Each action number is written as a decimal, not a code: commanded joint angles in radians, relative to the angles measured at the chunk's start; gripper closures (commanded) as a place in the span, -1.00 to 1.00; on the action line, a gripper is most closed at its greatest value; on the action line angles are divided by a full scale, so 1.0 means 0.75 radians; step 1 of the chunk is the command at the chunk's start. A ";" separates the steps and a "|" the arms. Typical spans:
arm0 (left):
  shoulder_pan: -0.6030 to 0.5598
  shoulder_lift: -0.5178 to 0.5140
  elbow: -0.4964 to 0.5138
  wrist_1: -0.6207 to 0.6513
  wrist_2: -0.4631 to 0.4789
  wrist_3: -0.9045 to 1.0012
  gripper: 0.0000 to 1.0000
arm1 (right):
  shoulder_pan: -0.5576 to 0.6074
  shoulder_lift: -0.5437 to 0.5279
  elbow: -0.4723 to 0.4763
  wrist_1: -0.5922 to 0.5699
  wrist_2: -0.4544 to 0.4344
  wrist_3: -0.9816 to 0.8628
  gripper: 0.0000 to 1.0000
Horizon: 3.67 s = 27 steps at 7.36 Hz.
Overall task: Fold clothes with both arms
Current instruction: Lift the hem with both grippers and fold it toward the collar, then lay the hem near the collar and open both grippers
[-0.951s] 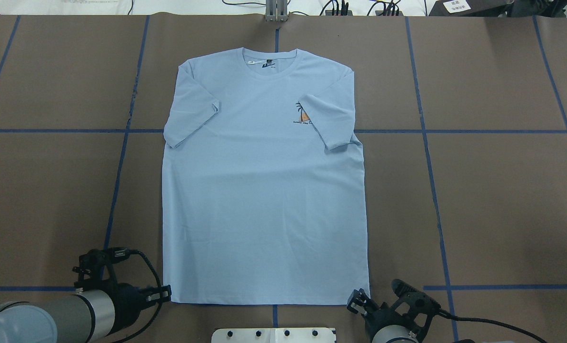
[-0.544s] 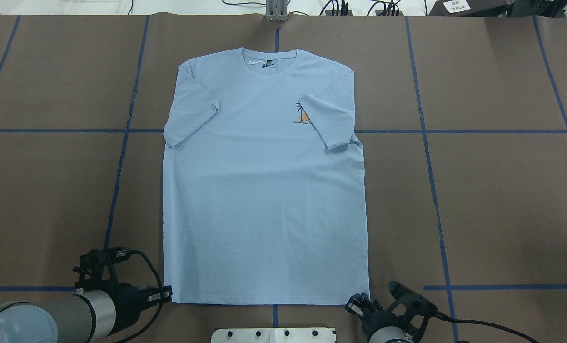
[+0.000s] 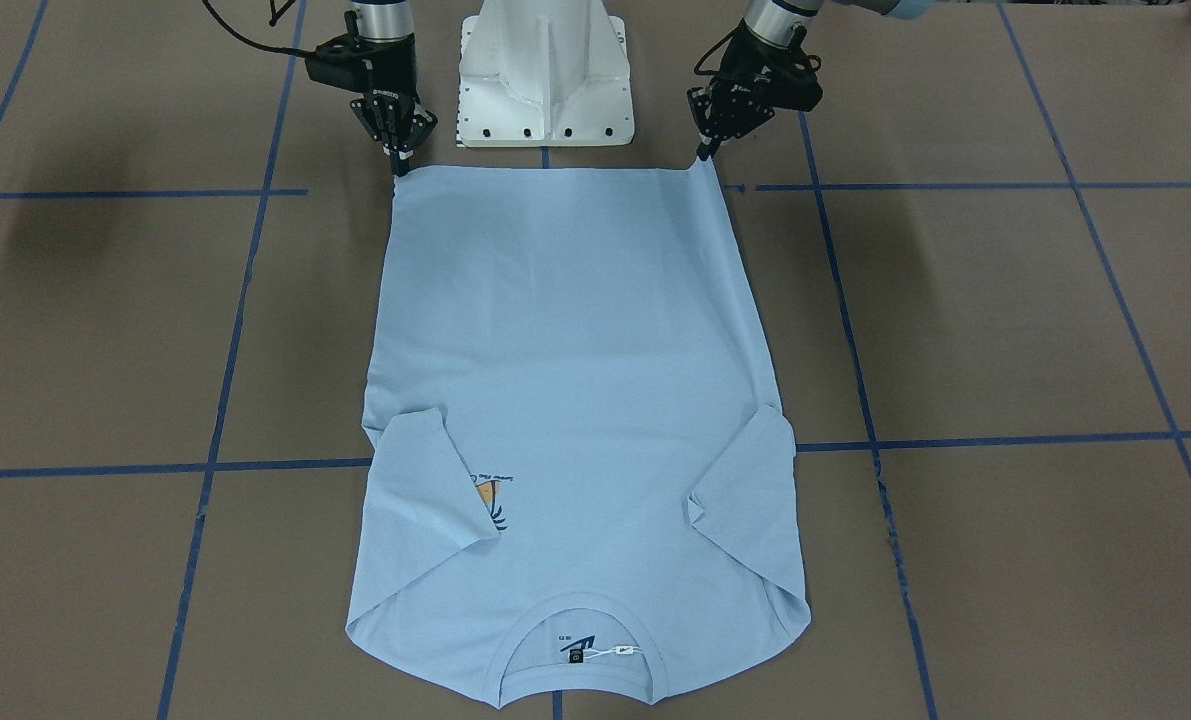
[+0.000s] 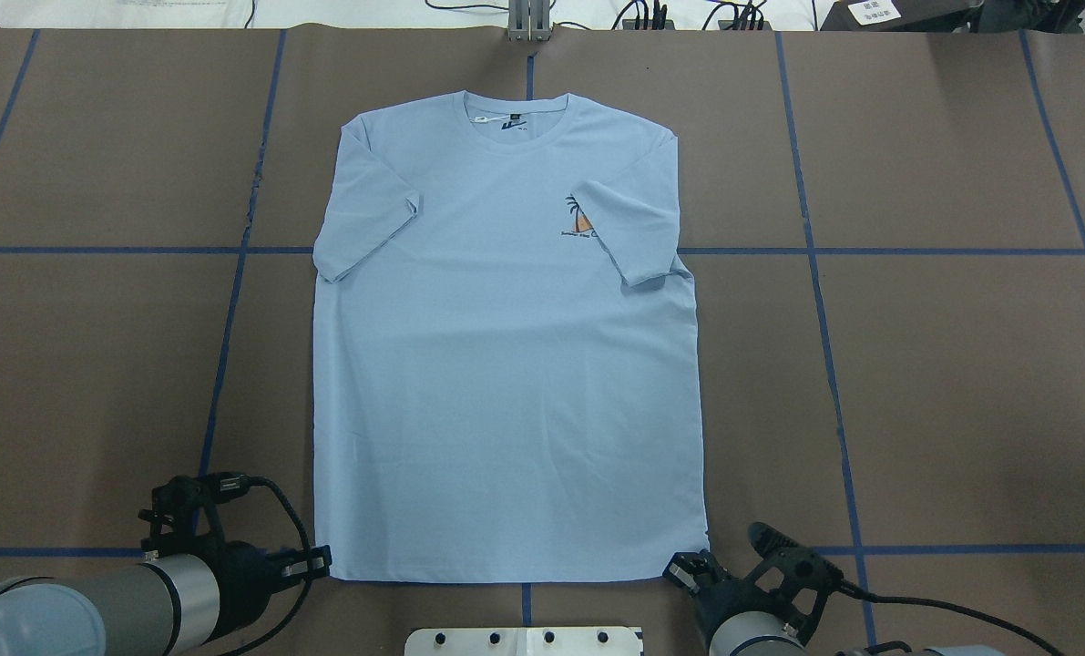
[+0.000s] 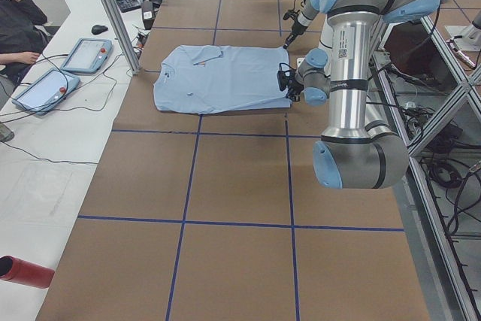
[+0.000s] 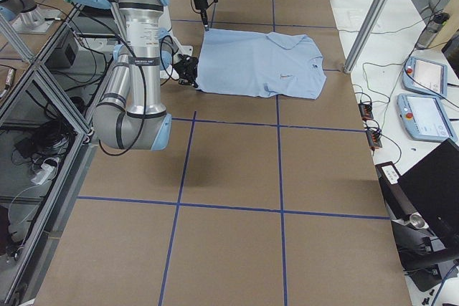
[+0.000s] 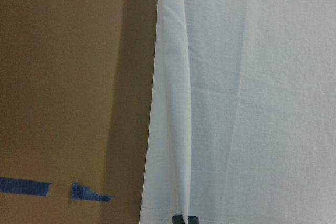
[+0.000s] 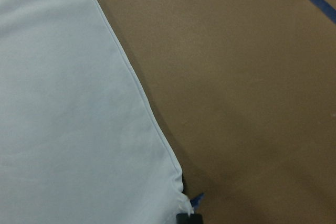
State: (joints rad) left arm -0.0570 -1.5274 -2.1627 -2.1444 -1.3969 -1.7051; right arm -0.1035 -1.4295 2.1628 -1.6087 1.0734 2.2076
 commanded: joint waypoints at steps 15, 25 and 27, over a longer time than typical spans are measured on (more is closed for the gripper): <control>-0.903 -0.673 0.209 0.761 -0.477 0.831 1.00 | 0.921 0.545 -0.303 -0.130 0.567 -0.926 1.00; -0.975 -0.811 0.869 0.254 -0.455 0.928 -0.25 | 1.054 0.791 -0.963 0.153 0.702 -1.373 -1.00; -0.979 -0.776 0.861 0.204 -0.451 0.928 -1.00 | 1.071 0.789 -0.963 0.114 0.706 -1.507 -1.00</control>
State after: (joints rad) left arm -0.7885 -2.1215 -1.5143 -1.9712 -1.7373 -1.0097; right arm 0.6917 -0.8369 1.4409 -1.5006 1.6003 1.1486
